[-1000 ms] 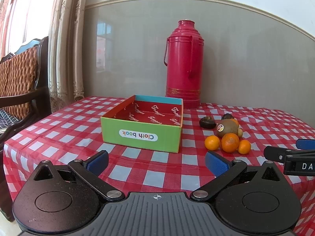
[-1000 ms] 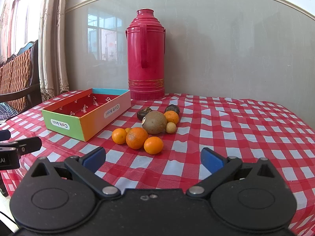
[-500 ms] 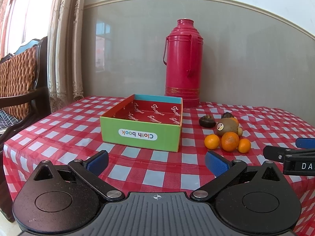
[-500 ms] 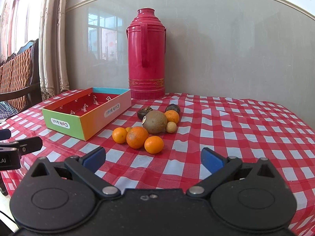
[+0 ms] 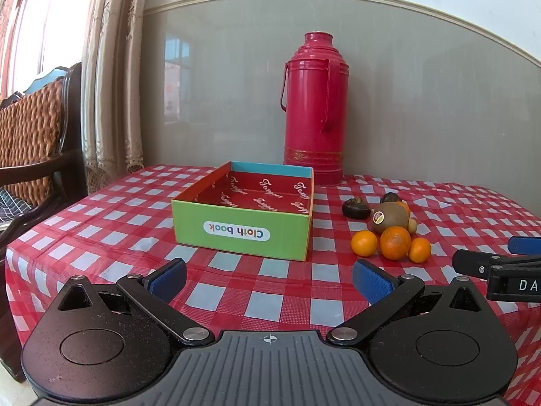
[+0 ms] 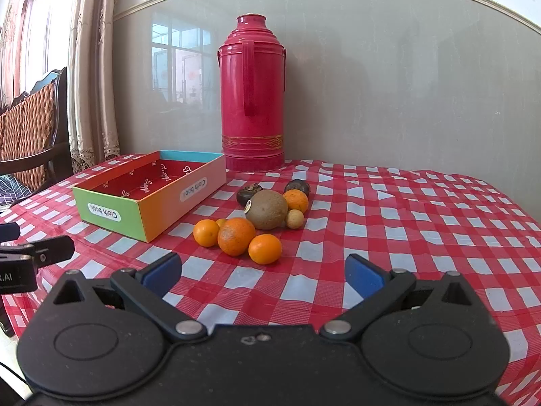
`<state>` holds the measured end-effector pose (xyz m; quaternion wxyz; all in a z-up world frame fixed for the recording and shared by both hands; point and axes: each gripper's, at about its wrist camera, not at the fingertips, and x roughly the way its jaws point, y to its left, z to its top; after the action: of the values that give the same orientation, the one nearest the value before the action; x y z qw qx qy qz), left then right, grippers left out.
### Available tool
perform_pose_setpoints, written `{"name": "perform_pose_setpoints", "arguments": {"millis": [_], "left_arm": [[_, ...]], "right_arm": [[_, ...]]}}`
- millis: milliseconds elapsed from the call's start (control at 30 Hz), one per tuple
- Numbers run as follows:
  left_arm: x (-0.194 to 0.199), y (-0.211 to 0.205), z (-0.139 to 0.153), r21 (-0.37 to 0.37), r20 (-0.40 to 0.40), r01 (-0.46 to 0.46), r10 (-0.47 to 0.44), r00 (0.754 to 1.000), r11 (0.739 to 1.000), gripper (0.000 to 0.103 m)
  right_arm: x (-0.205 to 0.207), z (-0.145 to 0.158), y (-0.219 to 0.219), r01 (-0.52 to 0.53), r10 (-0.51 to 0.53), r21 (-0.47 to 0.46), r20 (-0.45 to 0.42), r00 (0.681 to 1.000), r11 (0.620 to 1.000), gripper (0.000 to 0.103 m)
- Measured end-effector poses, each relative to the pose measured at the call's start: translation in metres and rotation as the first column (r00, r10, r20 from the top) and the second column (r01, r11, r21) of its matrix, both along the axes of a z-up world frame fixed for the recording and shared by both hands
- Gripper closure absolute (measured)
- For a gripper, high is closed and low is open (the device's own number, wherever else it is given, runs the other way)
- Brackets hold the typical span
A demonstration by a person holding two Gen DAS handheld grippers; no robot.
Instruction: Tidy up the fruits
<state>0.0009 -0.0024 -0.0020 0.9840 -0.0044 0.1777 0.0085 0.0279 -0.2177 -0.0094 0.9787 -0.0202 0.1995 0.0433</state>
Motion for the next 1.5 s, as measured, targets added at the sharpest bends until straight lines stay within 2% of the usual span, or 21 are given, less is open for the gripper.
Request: {"name": "perform_pose_setpoints", "arguments": {"millis": [1267,1367,1500], "left_arm": [[0.0014,-0.0002,-0.0035,-0.003,0.001,0.002,-0.002,1.0,1.0,0.0],[0.003,0.0007,-0.0023,-0.031,-0.032,0.013,-0.014,0.999,0.999,0.0],[0.0016,-0.0043,0.0019,-0.031,-0.025,0.018,-0.019,1.0,0.999,0.0]], "right_arm": [[-0.0012,0.0017,-0.0004,-0.002,0.002,-0.004,-0.001,1.0,1.0,0.006],[-0.0015,0.0026,-0.0013,-0.001,0.001,-0.003,0.002,1.0,1.0,0.006],[-0.0009,0.0036,-0.0018,0.009,-0.009,-0.007,0.008,1.0,1.0,0.006]]}}
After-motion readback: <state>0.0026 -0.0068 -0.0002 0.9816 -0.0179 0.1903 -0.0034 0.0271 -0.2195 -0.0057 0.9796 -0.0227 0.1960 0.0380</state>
